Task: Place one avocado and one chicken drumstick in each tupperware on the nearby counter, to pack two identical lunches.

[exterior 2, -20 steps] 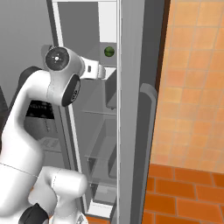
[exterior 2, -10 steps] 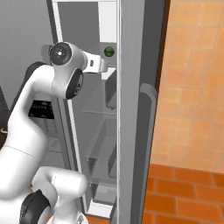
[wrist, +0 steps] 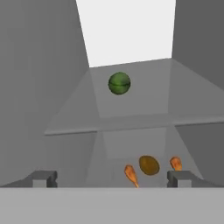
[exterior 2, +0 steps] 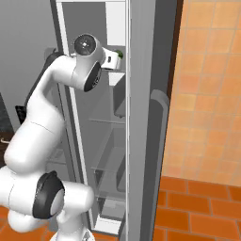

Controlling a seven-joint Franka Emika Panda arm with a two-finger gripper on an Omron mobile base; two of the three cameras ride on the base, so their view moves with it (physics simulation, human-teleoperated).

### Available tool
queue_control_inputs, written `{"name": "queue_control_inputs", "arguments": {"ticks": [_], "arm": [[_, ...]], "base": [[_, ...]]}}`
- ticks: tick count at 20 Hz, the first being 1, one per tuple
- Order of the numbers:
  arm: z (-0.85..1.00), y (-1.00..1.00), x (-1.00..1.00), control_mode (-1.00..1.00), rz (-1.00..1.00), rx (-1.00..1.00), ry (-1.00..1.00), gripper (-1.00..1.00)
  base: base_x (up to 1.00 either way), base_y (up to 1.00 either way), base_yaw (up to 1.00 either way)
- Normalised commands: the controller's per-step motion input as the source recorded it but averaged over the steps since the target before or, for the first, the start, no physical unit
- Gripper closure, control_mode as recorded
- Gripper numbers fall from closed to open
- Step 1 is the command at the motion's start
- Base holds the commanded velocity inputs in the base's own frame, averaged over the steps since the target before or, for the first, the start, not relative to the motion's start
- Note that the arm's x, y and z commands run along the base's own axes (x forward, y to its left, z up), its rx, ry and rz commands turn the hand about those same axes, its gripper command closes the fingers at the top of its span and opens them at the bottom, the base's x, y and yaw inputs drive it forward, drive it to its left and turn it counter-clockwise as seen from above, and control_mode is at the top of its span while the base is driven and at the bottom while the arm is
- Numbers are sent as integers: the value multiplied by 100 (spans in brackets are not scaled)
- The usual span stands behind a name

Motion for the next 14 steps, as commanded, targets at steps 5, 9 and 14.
{"name": "queue_control_inputs", "arguments": {"ticks": [5,9,14], "arm": [[-18,0,78,-100,13,6,8,-100],[-8,-2,67,-100,8,1,3,-100],[-1,-5,50,-100,0,0,0,-100]], "base": [[0,0,0],[0,0,0],[0,0,0]]}}
